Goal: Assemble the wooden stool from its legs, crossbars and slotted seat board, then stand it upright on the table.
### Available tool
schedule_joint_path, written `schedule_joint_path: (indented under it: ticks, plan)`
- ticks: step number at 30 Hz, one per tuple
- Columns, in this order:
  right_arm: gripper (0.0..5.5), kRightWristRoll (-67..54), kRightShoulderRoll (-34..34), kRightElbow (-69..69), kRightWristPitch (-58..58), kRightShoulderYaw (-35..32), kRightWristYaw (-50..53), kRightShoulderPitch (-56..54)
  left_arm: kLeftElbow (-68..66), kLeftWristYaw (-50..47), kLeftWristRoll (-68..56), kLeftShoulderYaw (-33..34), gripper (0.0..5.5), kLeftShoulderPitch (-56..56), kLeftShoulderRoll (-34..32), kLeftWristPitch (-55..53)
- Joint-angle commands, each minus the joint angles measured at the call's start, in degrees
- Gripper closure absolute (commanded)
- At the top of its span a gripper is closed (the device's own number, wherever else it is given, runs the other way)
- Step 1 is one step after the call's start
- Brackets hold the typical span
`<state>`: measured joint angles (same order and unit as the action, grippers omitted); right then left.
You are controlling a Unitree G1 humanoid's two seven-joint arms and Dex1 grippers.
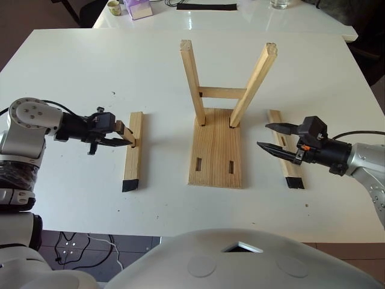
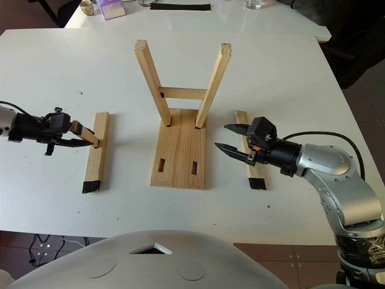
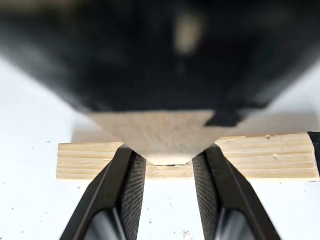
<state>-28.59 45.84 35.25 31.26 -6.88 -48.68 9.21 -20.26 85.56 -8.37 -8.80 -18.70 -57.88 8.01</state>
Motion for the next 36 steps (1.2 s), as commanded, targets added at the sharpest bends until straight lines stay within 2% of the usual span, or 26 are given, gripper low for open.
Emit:
schedule_joint_path:
  ticks: [1, 7, 13, 17, 23, 24, 31, 36]
  plan:
    - [2.85, 0.9, 0.8, -0.5, -0.8, 0.6, -0.3, -1.4, -2.6, -0.1, 3.4, -3.7, 4.2, 3.7, 2.1, -1.1]
    - [2.85, 1.8, 0.8, -1.0, -1.9, 0.1, -0.5, -0.8, -3.3, -5.2, -0.5, 0.1, 4.2, 7.8, 4.5, -0.8]
    - [2.85, 2.2, 1.0, -2.1, -2.6, 0.6, -1.5, -1.9, 1.9, -10.0, -3.0, 1.0, 4.2, 12.6, 7.6, -3.3]
    - [2.85, 2.4, 1.4, -2.9, -3.0, 0.6, -2.4, -2.7, 2.6, -14.2, -2.8, 1.5, 4.2, 13.2, 8.3, -5.3]
    - [2.85, 3.3, 1.4, -3.6, -4.1, 1.4, -2.9, -2.7, -2.2, -22.2, -1.5, 1.6, 4.2, 12.1, 13.0, -4.1]
    - [2.85, 3.4, 1.4, -3.8, -4.3, 1.5, -3.1, -2.6, -3.0, -23.1, -1.5, 1.4, 3.81, 12.2, 13.8, -3.7]
    - [2.85, 4.4, 1.4, -4.7, -4.8, 2.8, -3.1, -2.7, -9.4, -24.3, -2.3, -0.2, 2.84, 13.8, 20.6, -4.4]
    - [2.85, 4.9, 2.3, -5.7, -5.4, 3.2, -4.6, -3.7, -5.1, -23.4, -7.7, 3.6, 2.84, 17.1, 20.2, -5.7]
